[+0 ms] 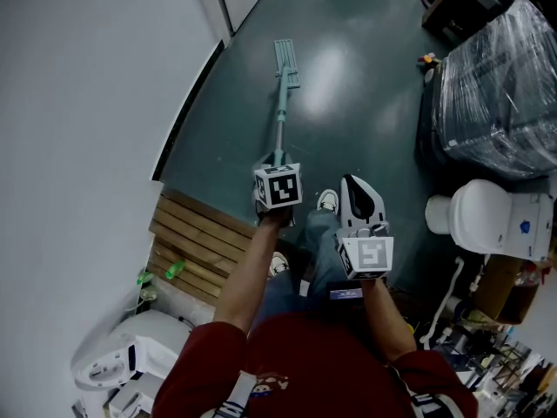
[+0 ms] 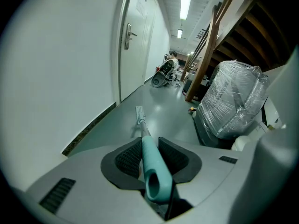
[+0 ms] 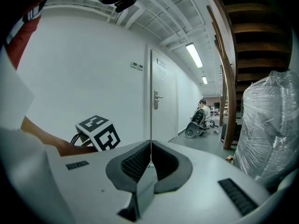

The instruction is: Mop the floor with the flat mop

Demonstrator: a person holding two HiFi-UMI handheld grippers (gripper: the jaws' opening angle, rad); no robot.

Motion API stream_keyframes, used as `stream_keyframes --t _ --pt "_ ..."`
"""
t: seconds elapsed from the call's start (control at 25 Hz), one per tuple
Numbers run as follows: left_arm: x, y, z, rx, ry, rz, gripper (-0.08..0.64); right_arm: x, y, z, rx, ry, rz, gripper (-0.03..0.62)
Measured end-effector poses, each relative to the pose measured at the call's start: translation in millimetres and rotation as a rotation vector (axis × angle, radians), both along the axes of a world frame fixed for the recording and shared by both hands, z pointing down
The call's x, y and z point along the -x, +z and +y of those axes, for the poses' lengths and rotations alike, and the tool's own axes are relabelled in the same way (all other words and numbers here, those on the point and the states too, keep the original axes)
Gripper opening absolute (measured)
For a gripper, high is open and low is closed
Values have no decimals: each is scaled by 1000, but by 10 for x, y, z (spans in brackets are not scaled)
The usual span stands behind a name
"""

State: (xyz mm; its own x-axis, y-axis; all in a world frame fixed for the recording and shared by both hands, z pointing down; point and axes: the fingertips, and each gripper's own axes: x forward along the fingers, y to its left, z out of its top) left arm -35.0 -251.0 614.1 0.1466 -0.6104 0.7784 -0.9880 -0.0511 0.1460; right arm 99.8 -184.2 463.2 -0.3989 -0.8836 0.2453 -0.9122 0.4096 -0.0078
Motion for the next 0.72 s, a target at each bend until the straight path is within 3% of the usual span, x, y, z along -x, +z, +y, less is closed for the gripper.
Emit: stream_keyframes --t 0.72 --pt "3 -152 471 -8 8 -6 126 73 -171 220 -29 -16 -6 20"
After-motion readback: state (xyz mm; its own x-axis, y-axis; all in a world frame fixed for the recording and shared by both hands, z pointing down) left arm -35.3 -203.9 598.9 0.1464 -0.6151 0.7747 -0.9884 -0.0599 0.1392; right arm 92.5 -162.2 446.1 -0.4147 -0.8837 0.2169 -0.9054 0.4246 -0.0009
